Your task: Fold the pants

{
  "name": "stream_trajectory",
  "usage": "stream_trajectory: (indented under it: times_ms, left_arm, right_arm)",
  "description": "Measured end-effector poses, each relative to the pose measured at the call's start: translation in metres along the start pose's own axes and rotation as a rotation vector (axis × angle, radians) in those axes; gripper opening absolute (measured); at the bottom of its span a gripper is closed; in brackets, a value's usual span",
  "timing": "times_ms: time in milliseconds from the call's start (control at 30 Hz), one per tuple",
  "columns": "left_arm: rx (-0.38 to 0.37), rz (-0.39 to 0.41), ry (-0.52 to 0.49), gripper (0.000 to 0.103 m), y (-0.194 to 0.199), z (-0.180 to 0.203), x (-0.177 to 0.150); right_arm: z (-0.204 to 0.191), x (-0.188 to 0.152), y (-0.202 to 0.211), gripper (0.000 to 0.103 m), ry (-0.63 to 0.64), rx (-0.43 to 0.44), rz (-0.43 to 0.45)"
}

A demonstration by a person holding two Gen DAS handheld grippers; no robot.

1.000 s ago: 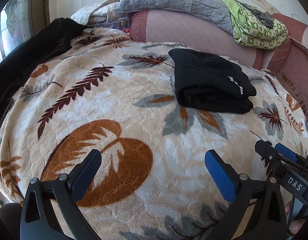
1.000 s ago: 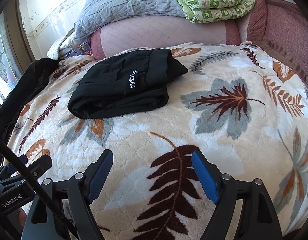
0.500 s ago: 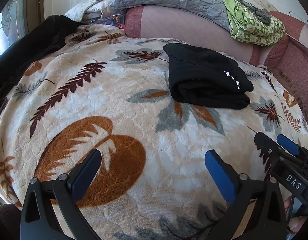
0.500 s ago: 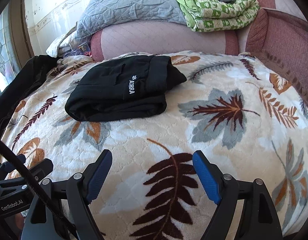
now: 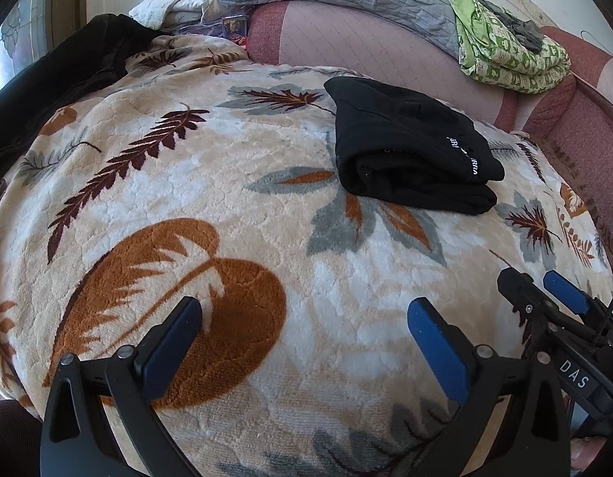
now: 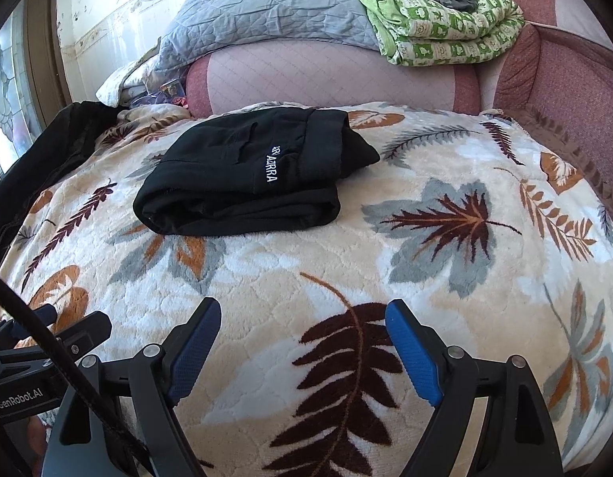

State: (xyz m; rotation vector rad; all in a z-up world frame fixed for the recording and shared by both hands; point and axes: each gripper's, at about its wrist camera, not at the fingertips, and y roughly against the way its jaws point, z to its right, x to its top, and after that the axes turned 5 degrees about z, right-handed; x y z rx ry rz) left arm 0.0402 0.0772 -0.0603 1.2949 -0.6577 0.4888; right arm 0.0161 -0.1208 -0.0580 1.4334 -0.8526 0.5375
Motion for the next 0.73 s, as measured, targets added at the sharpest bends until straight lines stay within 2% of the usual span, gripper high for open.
stream_trajectory:
  times_ms: [733]
  left_arm:
    - [-0.034,0.007,-0.039,0.103,0.0016,0.009,-0.002]
  right_arm:
    - [-0.0017,-0.0019,-0.0027,0.089,0.014,-0.004,-0.002]
